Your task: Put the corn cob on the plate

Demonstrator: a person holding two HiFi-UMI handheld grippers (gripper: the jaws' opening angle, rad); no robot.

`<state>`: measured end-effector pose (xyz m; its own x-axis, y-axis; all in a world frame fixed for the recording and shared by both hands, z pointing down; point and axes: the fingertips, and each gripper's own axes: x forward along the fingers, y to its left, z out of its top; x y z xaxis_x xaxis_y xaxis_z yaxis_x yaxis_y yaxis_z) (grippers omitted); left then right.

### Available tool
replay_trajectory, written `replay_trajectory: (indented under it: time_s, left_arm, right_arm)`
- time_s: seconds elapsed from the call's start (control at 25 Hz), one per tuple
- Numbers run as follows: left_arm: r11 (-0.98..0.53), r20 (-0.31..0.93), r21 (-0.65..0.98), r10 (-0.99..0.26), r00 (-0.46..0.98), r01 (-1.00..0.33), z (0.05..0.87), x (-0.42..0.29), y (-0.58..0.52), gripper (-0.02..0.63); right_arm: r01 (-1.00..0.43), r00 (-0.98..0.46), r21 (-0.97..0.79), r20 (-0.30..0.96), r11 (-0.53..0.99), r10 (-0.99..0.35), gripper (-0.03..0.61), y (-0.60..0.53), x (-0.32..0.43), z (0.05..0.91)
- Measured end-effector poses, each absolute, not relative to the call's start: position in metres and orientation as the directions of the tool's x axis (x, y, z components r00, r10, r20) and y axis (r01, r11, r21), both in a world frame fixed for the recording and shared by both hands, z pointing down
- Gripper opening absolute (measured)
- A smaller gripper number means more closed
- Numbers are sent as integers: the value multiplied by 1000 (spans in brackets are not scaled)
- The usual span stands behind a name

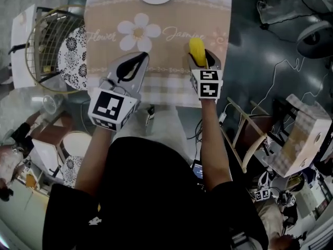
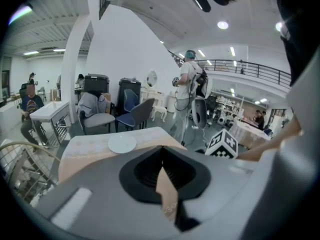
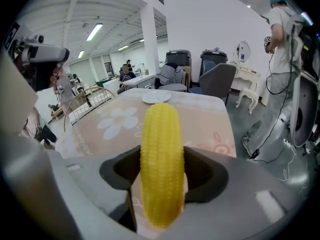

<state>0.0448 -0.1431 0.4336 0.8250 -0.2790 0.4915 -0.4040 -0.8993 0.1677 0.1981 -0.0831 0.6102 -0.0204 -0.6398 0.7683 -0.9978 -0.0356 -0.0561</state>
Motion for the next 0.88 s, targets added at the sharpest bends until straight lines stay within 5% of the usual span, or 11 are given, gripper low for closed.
replay_trajectory:
  time_s: [0.88]
  left_arm:
    - [-773,541,177,-441,716,-610,454,13,-183,5]
  right_arm:
    - [-973,-204,-69,712,222,-672,252,-246,182,596]
